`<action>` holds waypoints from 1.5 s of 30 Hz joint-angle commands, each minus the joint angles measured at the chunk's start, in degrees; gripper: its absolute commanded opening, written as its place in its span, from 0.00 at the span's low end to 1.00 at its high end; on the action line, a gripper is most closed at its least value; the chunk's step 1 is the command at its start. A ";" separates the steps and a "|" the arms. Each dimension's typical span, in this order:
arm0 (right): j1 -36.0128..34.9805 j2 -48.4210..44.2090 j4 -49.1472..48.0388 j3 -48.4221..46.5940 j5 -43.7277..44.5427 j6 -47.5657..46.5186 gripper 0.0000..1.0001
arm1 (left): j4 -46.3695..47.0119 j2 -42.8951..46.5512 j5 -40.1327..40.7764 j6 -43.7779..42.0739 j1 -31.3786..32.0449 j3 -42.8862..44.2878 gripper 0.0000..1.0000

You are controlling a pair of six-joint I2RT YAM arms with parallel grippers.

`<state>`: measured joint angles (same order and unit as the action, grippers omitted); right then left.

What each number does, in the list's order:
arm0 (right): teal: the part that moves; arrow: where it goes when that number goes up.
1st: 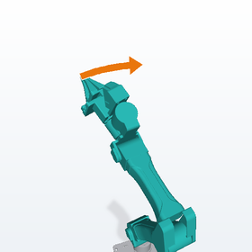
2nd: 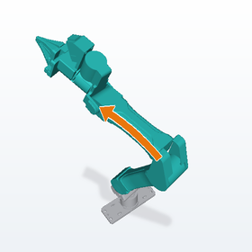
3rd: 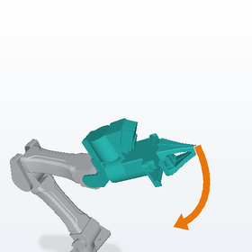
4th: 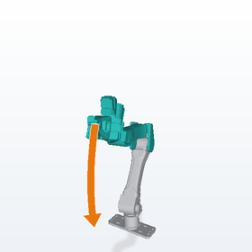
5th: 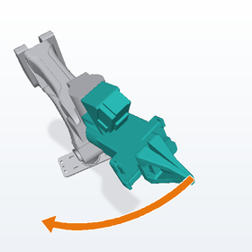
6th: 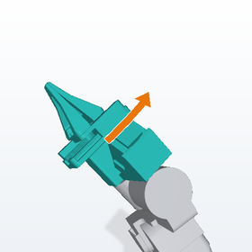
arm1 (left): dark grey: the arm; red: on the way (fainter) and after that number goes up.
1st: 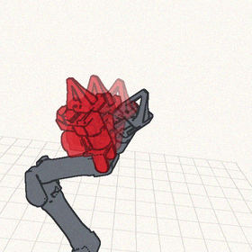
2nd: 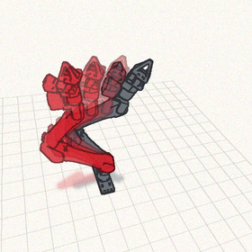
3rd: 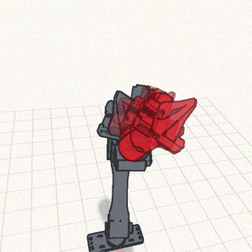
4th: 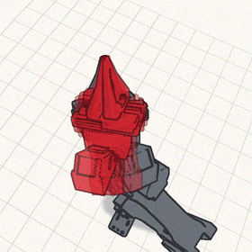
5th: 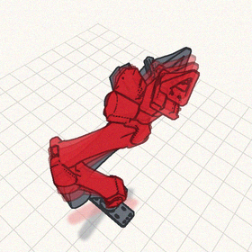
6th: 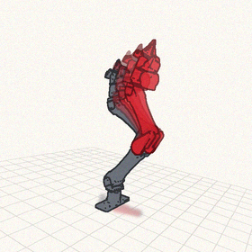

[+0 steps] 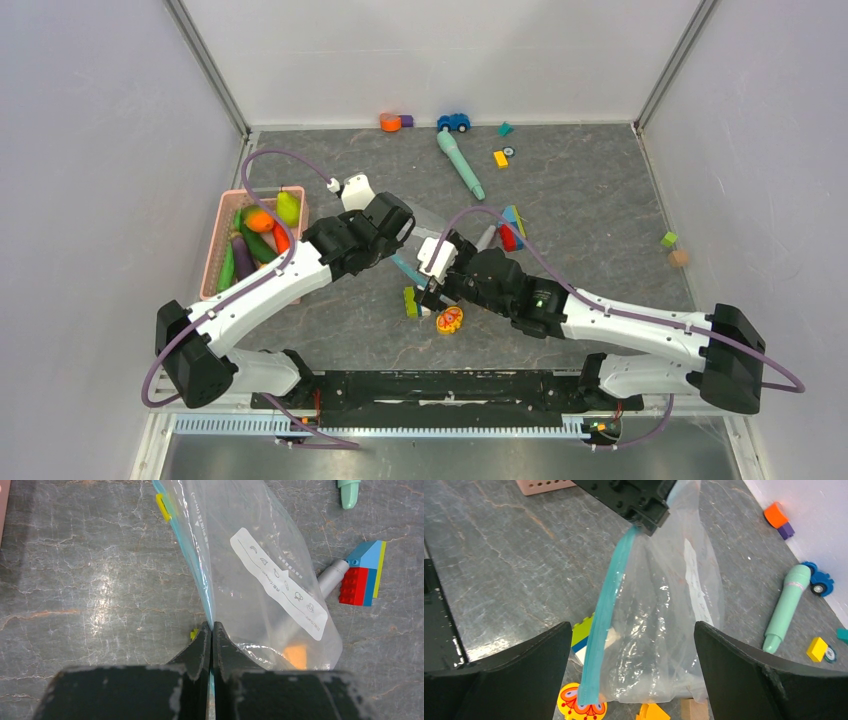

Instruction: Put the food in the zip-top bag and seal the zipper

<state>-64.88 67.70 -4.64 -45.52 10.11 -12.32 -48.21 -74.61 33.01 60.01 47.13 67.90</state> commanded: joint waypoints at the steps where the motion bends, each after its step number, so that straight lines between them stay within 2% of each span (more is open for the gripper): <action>1: -0.24 -1.63 -1.68 0.32 -3.32 -0.74 0.98 | -0.33 0.56 2.84 1.93 0.41 2.33 0.02; 12: -0.25 -0.81 -0.35 -0.03 7.39 0.01 0.98 | -0.32 0.83 3.00 1.78 0.41 1.97 0.02; 20: -0.25 0.29 -0.72 0.30 7.30 -0.36 0.98 | -0.32 0.77 2.92 2.04 0.41 2.19 0.02; 31: -0.18 -2.54 -2.88 2.26 -3.35 0.71 0.98 | -0.38 0.26 2.78 2.39 0.41 1.97 0.02; 34: -0.31 -1.84 -1.72 2.17 -2.18 0.92 0.98 | -0.32 0.42 2.58 2.19 0.41 2.15 0.02; 40: -0.22 -1.86 -1.80 2.00 6.26 2.21 0.98 | -0.39 0.75 2.51 2.12 0.42 1.80 0.02; 45: -0.24 -1.40 -1.94 2.21 7.89 1.84 0.98 | -0.30 0.61 1.78 2.04 0.41 2.05 0.02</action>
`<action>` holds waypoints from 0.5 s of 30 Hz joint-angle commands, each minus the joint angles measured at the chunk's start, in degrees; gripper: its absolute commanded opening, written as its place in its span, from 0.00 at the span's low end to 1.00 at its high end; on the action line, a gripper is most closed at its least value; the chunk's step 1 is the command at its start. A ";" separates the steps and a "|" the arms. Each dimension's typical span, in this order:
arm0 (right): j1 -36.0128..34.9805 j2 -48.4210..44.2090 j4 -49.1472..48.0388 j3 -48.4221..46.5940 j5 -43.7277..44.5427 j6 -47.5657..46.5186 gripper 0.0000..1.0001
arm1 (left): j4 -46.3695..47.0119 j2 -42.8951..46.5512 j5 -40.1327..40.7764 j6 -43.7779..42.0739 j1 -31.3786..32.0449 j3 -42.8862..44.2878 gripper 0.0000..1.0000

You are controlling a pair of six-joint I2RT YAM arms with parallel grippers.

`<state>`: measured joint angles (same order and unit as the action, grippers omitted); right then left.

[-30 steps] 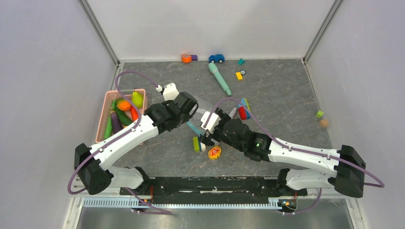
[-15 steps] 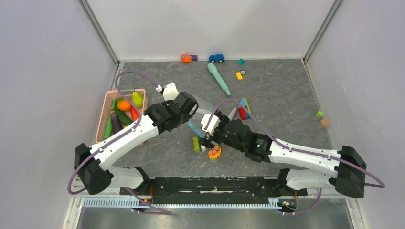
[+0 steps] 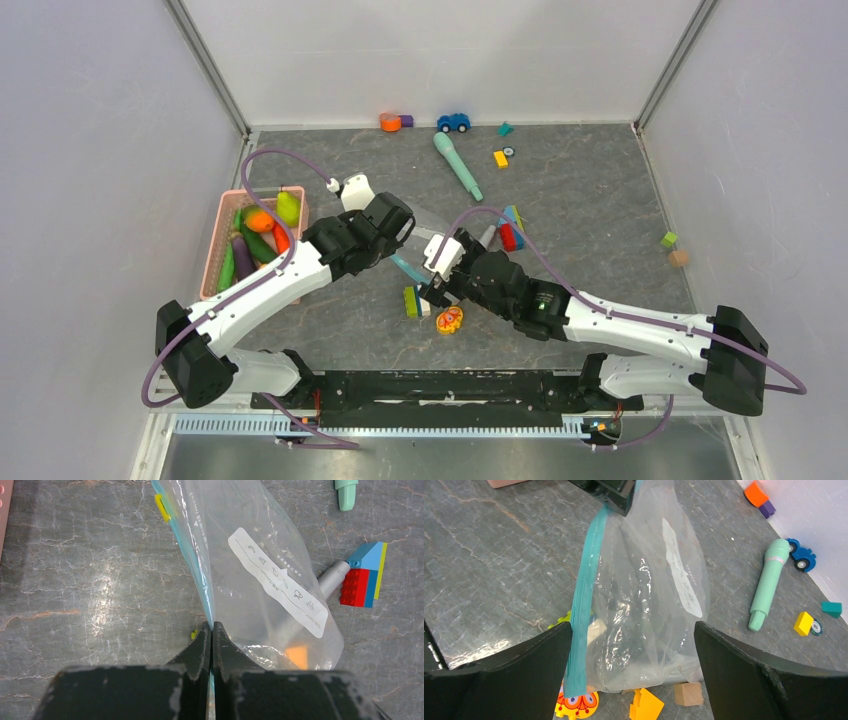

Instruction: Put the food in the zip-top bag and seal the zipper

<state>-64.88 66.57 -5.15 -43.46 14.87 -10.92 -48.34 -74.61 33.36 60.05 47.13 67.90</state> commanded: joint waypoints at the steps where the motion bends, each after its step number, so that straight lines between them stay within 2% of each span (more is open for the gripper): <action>1: -0.29 0.00 -1.15 -0.02 2.72 0.46 0.98 | -0.23 0.65 1.42 2.00 0.41 2.05 0.02; 6: -0.24 0.08 -1.16 -0.31 1.55 0.46 0.98 | -0.18 0.46 1.35 1.88 0.41 2.11 0.02; 15: -1.11 1.99 0.00 -0.48 13.95 -1.74 0.95 | -0.19 1.30 0.65 1.71 0.41 1.72 0.02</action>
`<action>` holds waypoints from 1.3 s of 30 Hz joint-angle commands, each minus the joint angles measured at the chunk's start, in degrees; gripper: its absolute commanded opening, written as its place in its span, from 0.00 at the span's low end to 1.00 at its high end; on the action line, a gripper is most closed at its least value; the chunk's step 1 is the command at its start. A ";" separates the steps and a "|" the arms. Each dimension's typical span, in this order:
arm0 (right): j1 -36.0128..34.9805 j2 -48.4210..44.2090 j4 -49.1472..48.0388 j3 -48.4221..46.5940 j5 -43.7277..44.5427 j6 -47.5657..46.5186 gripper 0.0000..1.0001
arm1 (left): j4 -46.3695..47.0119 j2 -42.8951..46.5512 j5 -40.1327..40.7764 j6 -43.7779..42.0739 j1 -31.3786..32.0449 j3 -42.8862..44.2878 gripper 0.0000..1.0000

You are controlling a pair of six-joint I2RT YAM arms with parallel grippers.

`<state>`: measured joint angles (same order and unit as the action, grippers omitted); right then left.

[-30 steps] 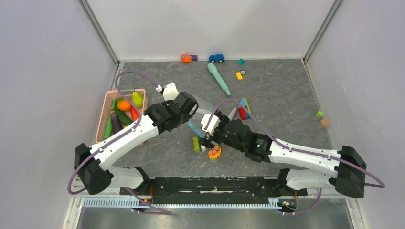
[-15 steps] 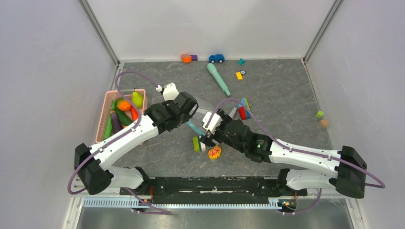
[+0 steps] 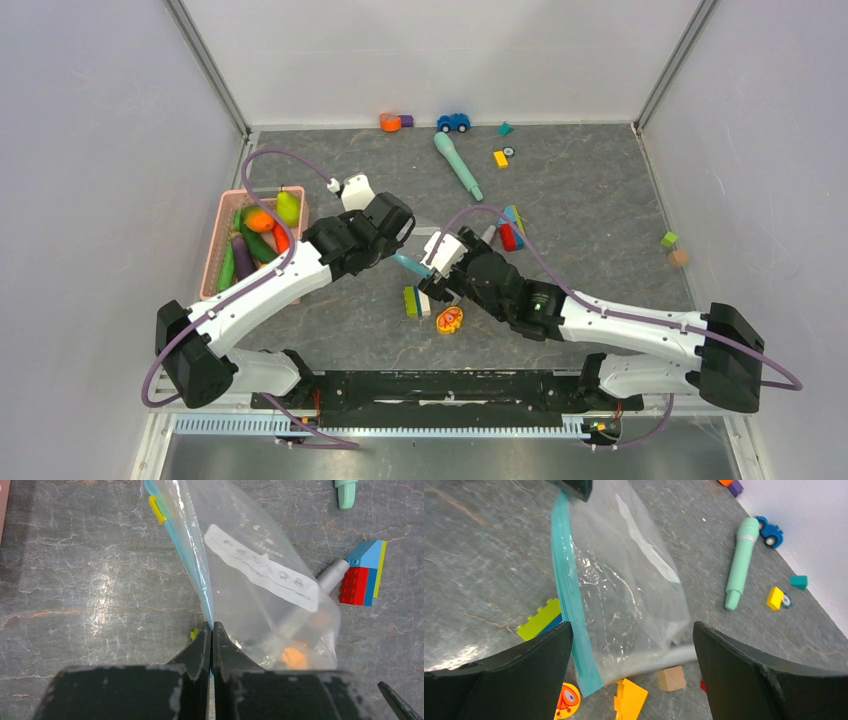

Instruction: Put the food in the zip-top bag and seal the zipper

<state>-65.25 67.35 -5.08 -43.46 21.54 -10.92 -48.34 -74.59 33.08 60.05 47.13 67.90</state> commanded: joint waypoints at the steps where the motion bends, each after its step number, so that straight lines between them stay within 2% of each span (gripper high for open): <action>1: -0.97 1.33 0.03 -0.41 8.18 -2.34 0.95 | -0.19 1.23 0.85 1.67 0.41 1.71 0.02; 10: -1.28 1.03 -3.54 1.00 9.65 -5.62 0.89 | -0.15 1.33 -0.46 0.51 0.47 1.95 0.02; 22: -1.28 6.94 -8.75 -0.81 3.22 -8.75 0.82 | 2.11 0.93 -5.27 -2.30 0.76 1.89 0.02; 25: -1.28 7.83 -10.99 -0.83 3.49 -8.45 0.73 | 2.10 1.01 -5.72 -2.48 0.85 1.88 0.02; 27: -1.31 8.24 -11.74 -0.83 3.86 -8.09 0.63 | 2.17 1.38 -5.70 -2.57 0.94 1.72 0.02; 33: -1.28 8.01 -12.77 -0.01 4.57 -5.43 0.27 | 2.73 3.44 -4.78 -2.33 1.03 0.47 0.09; 35: -1.27 7.57 -12.94 0.30 4.39 -4.39 0.15 | 3.63 4.28 -4.95 -2.57 1.03 -0.16 0.17; 36: -1.27 7.36 -12.91 0.31 3.95 -3.82 0.08 | 4.26 4.63 -5.16 -2.84 1.03 -0.46 0.27; 37: -1.32 7.18 -12.67 0.31 3.70 -2.96 0.06 | 4.83 5.13 -5.45 -3.34 1.03 -0.74 0.43; 39: -1.25 6.67 -11.91 0.14 3.83 -0.48 0.01 | 6.48 6.41 -6.09 -4.31 1.03 -1.61 0.98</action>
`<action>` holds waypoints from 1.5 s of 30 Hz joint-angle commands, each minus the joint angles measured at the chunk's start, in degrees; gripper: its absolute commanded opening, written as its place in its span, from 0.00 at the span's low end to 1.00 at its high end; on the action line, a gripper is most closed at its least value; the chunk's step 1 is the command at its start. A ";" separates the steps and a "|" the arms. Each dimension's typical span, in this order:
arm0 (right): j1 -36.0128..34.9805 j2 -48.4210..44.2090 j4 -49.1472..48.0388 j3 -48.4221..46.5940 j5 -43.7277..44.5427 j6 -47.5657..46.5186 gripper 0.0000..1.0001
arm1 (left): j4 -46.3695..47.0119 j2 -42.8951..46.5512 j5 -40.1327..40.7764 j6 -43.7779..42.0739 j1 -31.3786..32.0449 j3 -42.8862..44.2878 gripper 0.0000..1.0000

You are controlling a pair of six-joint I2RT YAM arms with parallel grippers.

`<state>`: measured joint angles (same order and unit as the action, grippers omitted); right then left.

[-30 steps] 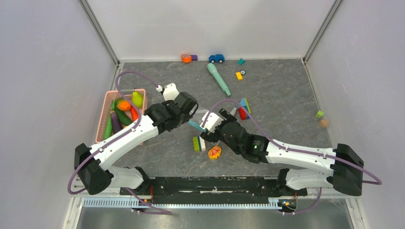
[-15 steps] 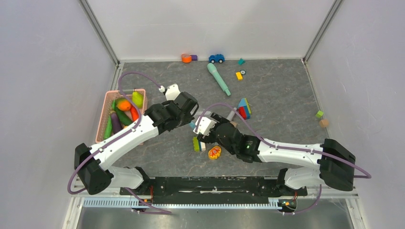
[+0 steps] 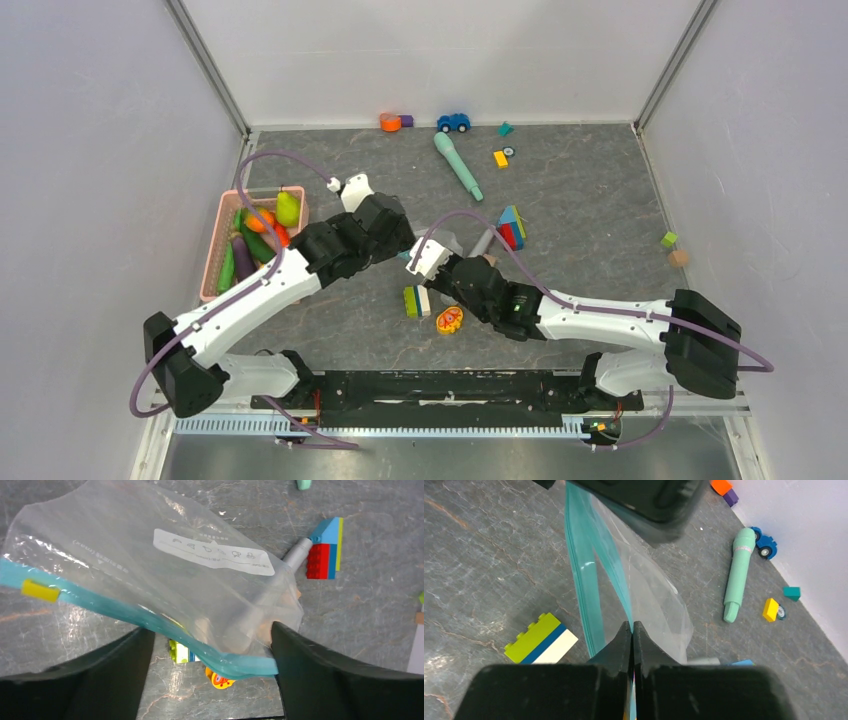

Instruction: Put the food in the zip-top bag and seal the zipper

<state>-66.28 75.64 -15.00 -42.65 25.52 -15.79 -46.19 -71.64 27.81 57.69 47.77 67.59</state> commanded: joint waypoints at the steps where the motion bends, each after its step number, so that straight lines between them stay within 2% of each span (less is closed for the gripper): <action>1: -0.22 -1.87 -1.54 -0.75 0.28 6.00 0.00 | 4.80 4.25 -0.83 -2.25 0.42 -1.84 0.99; 8: 1.37 -2.20 4.96 -2.92 5.51 18.91 0.00 | 10.31 14.77 -0.98 -5.14 0.42 -9.09 1.00; 13: 4.50 -2.96 6.27 -3.15 1.18 27.65 0.00 | 22.97 24.83 -7.04 -10.47 0.44 -18.39 1.00; 15: 4.93 -3.71 5.90 -3.23 -0.26 29.27 0.00 | 24.83 26.49 -7.93 -11.12 0.44 -20.56 1.00; 24: 6.52 -6.50 4.73 -2.92 -2.18 36.70 0.00 | 24.45 24.75 -8.65 -10.80 0.48 -21.76 1.00; 29: 6.50 -7.93 -1.37 -0.05 -8.82 38.60 0.00 | 27.64 20.07 -3.66 -8.41 0.41 -21.51 1.00; 34: 6.47 -10.55 -6.54 4.12 -10.89 41.72 0.00 | 28.45 15.21 3.01 -2.58 0.44 -20.36 0.99; 38: 6.52 -12.62 -9.78 7.18 -12.20 42.67 0.01 | 26.68 12.38 5.40 -0.16 0.40 -18.85 0.89; 43: 6.49 -12.72 -8.08 7.54 -10.31 41.30 0.11 | 26.38 10.58 3.17 -2.22 0.40 -17.68 0.47; 45: 6.51 -11.55 -6.27 6.21 -9.30 39.65 0.17 | 25.55 9.97 2.52 -3.47 0.40 -17.01 0.34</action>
<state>-59.88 63.86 -20.51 -35.09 14.63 25.63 -20.93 -60.97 29.45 54.92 48.03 47.07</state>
